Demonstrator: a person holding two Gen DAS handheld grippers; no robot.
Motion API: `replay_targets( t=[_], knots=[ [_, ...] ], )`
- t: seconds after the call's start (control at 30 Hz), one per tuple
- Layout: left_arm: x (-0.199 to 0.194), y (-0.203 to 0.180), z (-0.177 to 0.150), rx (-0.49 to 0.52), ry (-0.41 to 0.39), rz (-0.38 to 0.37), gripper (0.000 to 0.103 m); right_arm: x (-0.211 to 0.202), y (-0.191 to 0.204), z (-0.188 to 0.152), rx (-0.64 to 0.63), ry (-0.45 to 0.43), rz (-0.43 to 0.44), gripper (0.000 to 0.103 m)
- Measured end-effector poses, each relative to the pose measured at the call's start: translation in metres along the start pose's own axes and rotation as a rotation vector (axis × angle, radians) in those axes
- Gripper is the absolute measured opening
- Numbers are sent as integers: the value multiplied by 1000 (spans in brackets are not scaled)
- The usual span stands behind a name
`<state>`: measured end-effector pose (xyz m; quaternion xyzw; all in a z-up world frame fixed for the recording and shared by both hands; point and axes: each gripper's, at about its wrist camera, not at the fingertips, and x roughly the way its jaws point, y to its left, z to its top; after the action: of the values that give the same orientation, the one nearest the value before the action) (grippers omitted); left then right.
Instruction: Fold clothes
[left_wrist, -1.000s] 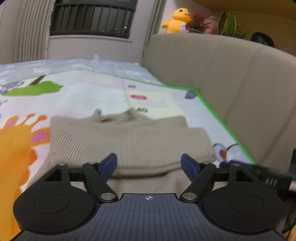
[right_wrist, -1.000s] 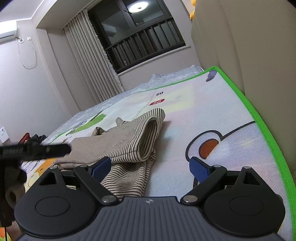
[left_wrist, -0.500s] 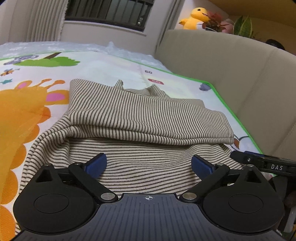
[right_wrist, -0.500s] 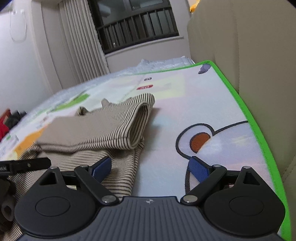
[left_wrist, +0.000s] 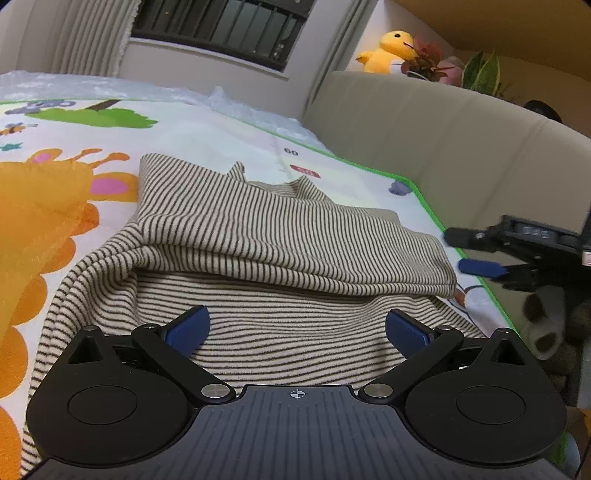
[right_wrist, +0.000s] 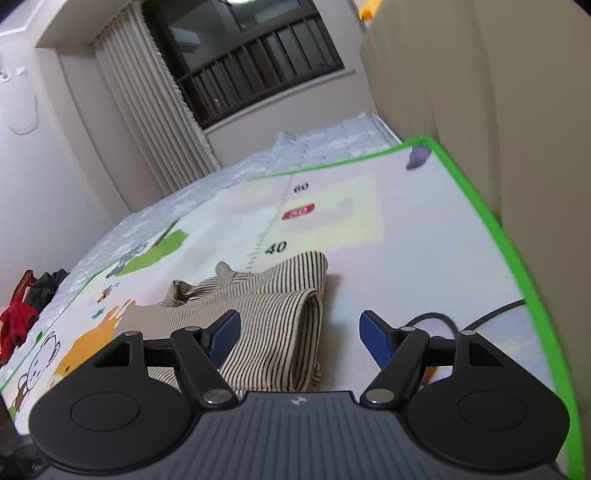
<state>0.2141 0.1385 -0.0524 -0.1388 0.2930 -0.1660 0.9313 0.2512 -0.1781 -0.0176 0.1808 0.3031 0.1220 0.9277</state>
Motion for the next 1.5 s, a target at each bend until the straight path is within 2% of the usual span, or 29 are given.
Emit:
replay_targets(
  t=[0.07,0.1,0.13,0.17,0.23,0.3,0.5,0.53,0.63,0.7,0.73,0.77,0.9,1.0,1.07,1.13,1.2,1.27,1.33,1.4,1.5],
  knots=[
    [0,1,0,-5,-4,-5,103,12,0,-3,13,36,-4,70],
    [-1,2,0,-9,-6,-8,103,17,1,-5,5,53,-10,58],
    [-1,3,0,-14,-8,-12,103,23,4,-7,-7,70,-17,30],
    [-1,5,0,-20,-10,-17,103,25,9,-7,-35,71,-24,20],
    [-1,7,0,-31,-14,-25,103,22,26,-2,-133,36,-36,12],
    [-2,9,0,-40,-17,-31,103,11,50,14,-233,-29,-10,11],
    [-2,9,-1,-50,-23,-37,103,-7,86,66,-328,-168,50,11],
    [-3,9,-1,-53,-24,-38,103,-3,85,71,-319,-164,46,11],
    [-3,12,-1,-65,-26,-43,103,25,56,55,-243,-54,-9,12],
    [-4,13,-1,-73,-27,-47,103,46,29,29,-182,52,-60,14],
    [-4,14,0,-77,-27,-51,103,51,17,15,-160,75,-80,18],
    [-4,15,0,-80,-26,-53,103,55,5,2,-138,99,-101,19],
    [-2,14,3,-79,-7,-42,103,39,-7,-5,-103,66,-97,31],
    [-7,3,15,-42,23,-13,103,25,6,2,-200,25,-115,31],
    [-16,-7,28,2,-14,-58,103,14,19,8,-235,-19,-78,32],
    [-24,-18,42,56,-67,-96,103,8,30,11,-230,-47,-22,37],
    [-19,-24,56,114,-108,-48,103,12,37,9,-216,-49,28,41],
    [0,-16,64,122,-79,14,103,23,42,3,-210,-32,49,47],
    [25,4,63,96,-7,85,103,41,40,-9,-218,24,25,54],
    [43,25,52,69,42,117,103,49,38,-19,-244,32,9,57],
    [42,29,49,70,20,111,103,52,40,-25,-276,30,-8,61]
  ],
)
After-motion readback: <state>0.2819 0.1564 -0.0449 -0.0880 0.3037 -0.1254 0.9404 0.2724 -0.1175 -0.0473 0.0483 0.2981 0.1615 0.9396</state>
